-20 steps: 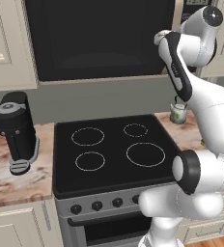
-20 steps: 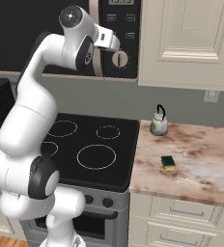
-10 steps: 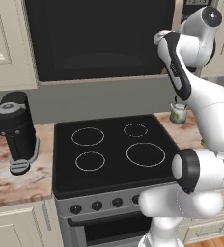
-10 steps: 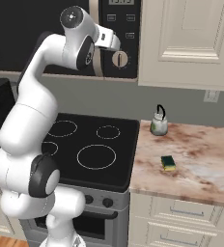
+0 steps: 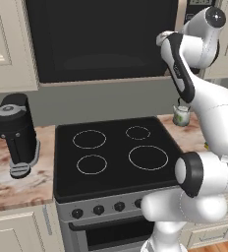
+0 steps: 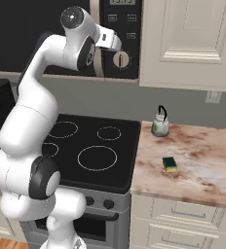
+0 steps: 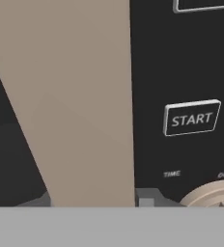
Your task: Place the sponge inside the microwave to prepare for sanitizing.
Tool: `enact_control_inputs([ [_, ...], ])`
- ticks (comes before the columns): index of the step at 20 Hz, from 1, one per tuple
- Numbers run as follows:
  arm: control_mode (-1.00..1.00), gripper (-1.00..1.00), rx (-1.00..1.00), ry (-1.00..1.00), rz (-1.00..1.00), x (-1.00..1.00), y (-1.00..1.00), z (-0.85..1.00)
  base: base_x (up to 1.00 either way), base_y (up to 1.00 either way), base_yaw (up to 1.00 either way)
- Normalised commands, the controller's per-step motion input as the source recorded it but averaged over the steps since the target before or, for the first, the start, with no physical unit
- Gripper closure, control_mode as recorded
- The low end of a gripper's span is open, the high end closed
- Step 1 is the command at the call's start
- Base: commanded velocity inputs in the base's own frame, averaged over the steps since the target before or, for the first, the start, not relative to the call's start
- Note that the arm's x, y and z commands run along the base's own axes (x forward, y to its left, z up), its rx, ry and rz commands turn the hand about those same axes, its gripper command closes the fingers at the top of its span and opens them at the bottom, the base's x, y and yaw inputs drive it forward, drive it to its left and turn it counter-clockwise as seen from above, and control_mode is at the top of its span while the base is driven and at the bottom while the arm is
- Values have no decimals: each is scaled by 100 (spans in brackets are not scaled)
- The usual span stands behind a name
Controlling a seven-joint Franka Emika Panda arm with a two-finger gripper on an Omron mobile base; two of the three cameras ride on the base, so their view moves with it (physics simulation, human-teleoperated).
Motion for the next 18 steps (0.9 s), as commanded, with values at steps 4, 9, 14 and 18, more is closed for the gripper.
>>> enact_control_inputs([
  [4,-100,100,-2,0,-2,-21,19,0,0,0,0],
  [9,-100,100,-5,0,-2,-40,41,0,0,0,0],
  [14,-100,100,-2,0,-9,-31,28,0,0,0,0],
  [18,-100,100,0,0,-21,-44,13,0,0,0,0],
])
